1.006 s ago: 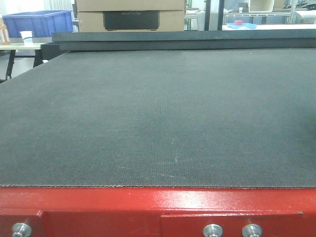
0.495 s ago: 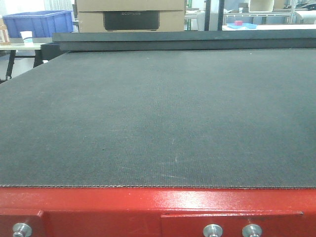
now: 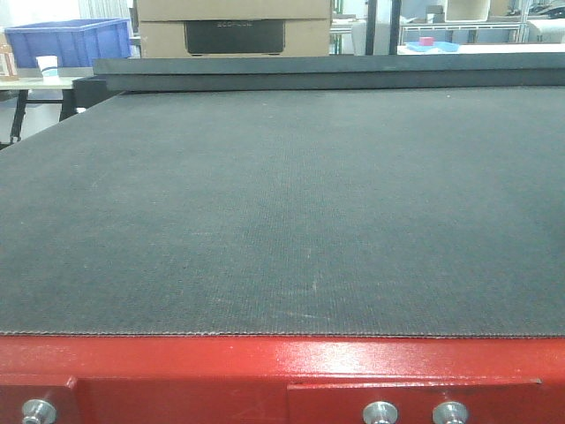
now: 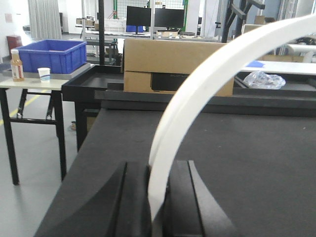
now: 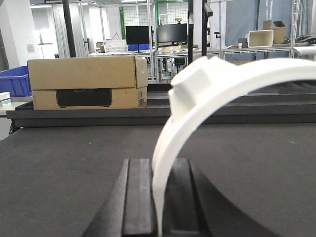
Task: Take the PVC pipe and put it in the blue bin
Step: 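Lift both held clamps up off the table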
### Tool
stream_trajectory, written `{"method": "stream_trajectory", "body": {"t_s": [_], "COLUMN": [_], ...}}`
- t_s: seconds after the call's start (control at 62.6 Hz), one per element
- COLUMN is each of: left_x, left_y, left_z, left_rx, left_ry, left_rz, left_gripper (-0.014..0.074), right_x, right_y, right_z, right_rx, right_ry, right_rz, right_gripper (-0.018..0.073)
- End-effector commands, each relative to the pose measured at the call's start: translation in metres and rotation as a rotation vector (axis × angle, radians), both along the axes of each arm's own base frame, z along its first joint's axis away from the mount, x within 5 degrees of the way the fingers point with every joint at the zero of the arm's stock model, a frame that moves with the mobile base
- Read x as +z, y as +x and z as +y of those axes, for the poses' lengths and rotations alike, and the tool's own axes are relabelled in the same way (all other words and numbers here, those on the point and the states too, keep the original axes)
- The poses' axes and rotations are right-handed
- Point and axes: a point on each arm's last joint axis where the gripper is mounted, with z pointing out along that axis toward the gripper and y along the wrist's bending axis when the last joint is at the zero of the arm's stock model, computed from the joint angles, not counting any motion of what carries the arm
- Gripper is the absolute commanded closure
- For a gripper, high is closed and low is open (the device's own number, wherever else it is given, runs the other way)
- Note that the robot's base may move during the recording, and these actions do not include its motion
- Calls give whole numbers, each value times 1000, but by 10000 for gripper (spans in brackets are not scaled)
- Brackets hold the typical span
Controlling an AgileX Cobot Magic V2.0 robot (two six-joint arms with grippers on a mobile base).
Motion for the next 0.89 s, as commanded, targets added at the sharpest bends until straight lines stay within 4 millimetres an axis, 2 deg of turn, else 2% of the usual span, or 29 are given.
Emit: {"method": "stream_trajectory", "body": {"t_s": [0.0,0.878], "left_x": [3,3], "left_y": [-2,-2], "left_z": [0,0], "left_rx": [-7,-7], "left_ry": [-47,-47], "left_rz": [-32,-32], "left_gripper": [707,707], "right_x": [2,1], "right_y": [-1,-1], "right_z": [0,0], "right_rx": [-4,-3], "right_ry": [-8,-8], "right_rz": [-23,-17], "right_gripper": [720,720]}}
